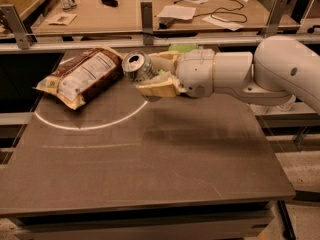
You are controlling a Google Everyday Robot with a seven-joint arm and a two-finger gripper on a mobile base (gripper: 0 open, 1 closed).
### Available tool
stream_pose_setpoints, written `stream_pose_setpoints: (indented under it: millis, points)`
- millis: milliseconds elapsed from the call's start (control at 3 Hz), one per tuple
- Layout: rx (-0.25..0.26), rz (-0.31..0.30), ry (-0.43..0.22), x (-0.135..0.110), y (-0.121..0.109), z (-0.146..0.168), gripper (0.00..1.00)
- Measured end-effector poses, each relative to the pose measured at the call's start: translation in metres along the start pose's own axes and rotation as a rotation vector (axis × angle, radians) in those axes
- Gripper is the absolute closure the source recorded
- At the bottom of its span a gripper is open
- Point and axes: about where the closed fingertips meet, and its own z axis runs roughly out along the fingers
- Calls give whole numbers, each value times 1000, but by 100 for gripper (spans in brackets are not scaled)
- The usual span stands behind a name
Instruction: Place 7up can upright
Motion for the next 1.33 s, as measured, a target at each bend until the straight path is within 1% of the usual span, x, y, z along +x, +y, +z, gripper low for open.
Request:
stream_pose_setpoints:
  millis: [333, 667, 1000, 1333]
  points:
    - [0, 84, -10, 1, 0, -4, 100]
    - [-36, 180, -15, 13, 4, -8, 100]
    - [-47, 259, -58, 28, 9, -11, 100]
    - [-40, 284, -106, 40, 13, -13, 100]
